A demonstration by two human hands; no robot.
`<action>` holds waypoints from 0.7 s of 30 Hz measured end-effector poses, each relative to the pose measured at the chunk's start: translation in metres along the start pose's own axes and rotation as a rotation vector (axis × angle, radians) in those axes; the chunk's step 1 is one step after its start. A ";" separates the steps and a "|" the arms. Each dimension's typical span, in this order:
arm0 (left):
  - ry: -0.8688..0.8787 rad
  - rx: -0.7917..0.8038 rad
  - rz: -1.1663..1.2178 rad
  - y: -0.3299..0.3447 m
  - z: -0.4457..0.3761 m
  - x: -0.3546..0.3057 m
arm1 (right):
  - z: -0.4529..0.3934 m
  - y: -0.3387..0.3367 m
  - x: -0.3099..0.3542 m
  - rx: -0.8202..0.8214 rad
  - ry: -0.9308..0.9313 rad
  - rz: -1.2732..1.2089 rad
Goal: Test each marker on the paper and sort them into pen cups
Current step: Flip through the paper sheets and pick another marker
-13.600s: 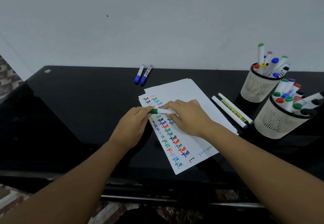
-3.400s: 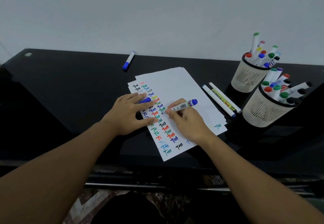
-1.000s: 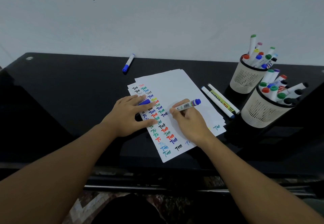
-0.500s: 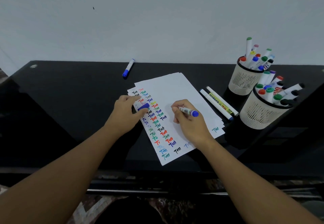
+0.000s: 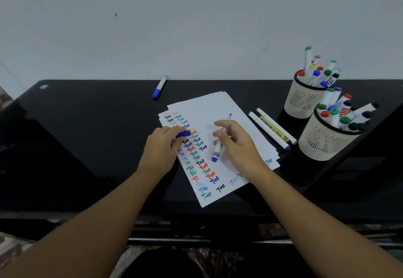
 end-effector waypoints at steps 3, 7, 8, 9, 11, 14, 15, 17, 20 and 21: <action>0.013 -0.003 0.019 0.001 0.001 -0.001 | -0.003 -0.003 0.008 -0.005 0.063 -0.077; 0.002 -0.007 0.026 0.000 0.002 -0.002 | -0.012 -0.013 0.016 0.065 0.035 0.390; 0.002 -0.008 0.026 -0.001 0.002 -0.002 | -0.016 -0.015 0.017 0.100 -0.019 0.614; 0.004 -0.008 0.024 -0.001 0.002 -0.003 | -0.019 -0.017 0.017 0.143 -0.076 0.810; 0.012 -0.004 0.012 0.000 0.003 -0.004 | -0.023 -0.019 0.018 0.194 -0.150 1.035; 0.030 -0.002 0.011 0.000 0.003 -0.006 | -0.028 -0.023 0.019 0.179 -0.182 1.073; 0.036 -0.002 0.011 0.000 0.003 -0.006 | -0.029 -0.024 0.017 0.170 -0.189 1.063; 0.053 -0.004 0.012 -0.001 0.003 -0.006 | -0.031 -0.024 0.014 0.164 -0.188 1.031; 0.084 -0.007 0.003 -0.001 0.004 -0.006 | -0.033 -0.020 0.010 0.176 -0.196 1.001; 0.093 -0.005 -0.003 -0.001 0.004 -0.006 | -0.033 -0.019 0.009 0.190 -0.197 1.004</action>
Point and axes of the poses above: each hand's wrist, its own z-axis away from the middle knuckle, its own y-axis out of the palm, x = y × z, the point moved 1 cm from there along -z, towards the middle knuckle, and after that the axes turned 1 degree about x, right-handed, at the moved point
